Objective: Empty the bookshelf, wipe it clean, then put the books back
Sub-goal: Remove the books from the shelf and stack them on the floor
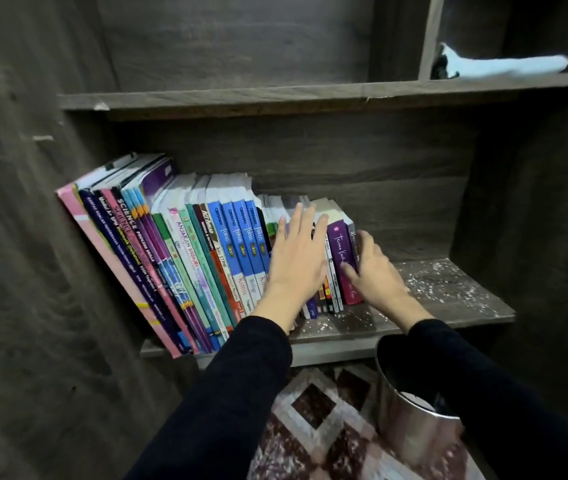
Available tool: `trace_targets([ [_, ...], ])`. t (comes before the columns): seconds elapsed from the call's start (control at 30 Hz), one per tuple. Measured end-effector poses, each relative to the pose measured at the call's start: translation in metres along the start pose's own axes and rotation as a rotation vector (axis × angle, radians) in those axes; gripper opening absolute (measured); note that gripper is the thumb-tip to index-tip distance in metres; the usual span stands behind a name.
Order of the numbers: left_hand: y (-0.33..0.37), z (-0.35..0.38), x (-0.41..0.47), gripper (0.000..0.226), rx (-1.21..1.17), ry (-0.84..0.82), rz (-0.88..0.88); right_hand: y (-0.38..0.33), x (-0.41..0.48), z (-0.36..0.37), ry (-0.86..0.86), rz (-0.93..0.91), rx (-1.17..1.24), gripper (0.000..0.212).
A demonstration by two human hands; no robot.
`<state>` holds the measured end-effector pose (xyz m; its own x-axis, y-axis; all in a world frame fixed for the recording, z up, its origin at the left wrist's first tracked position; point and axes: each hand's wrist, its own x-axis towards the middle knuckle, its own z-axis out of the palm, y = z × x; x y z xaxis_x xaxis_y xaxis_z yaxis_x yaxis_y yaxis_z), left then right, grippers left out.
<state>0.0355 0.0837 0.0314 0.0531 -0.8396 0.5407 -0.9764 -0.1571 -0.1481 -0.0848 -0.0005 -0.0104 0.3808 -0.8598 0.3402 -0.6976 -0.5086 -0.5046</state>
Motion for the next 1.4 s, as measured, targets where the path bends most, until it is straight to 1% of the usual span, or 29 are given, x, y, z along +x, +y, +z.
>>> trace_targets([
  [0.17, 0.002, 0.015, 0.025, 0.083, 0.010, -0.027, -0.060, 0.017, 0.017, 0.023, -0.032, 0.039, 0.019, 0.085],
  [0.23, 0.002, 0.024, 0.030, 0.084, 0.028, -0.029, -0.087, 0.024, 0.021, 0.031, -0.024, 0.046, 0.042, 0.088],
  [0.3, 0.003, 0.032, 0.032, 0.082, 0.047, 0.003, -0.093, 0.030, 0.023, 0.037, -0.006, 0.057, 0.085, 0.088],
  [0.43, 0.005, 0.043, 0.030, 0.075, 0.048, 0.110, -0.098, 0.040, 0.022, 0.052, 0.001, 0.041, 0.122, 0.084],
  [0.53, 0.004, 0.047, 0.029, 0.074, 0.054, 0.139, -0.100, 0.043, 0.019, 0.061, 0.027, 0.058, 0.156, 0.081],
  [0.7, 0.004, 0.050, 0.029, 0.072, 0.061, 0.145, -0.116, 0.044, 0.026, 0.064, 0.035, 0.076, 0.195, 0.078],
  [0.8, 0.005, 0.050, 0.030, 0.072, 0.067, 0.172, -0.126, 0.043, 0.027, 0.064, 0.022, 0.093, 0.175, 0.070],
  [1.03, 0.007, 0.053, 0.032, 0.071, 0.058, 0.160, -0.143, 0.040, 0.025, 0.061, 0.017, 0.103, 0.131, 0.055],
  [1.2, 0.006, 0.055, 0.032, 0.071, 0.053, 0.173, -0.137, 0.041, 0.023, 0.065, 0.065, 0.095, 0.170, 0.056],
  [1.4, 0.006, 0.055, 0.032, 0.071, 0.078, 0.180, -0.135, 0.041, 0.024, 0.067, 0.072, 0.109, 0.187, 0.056],
])
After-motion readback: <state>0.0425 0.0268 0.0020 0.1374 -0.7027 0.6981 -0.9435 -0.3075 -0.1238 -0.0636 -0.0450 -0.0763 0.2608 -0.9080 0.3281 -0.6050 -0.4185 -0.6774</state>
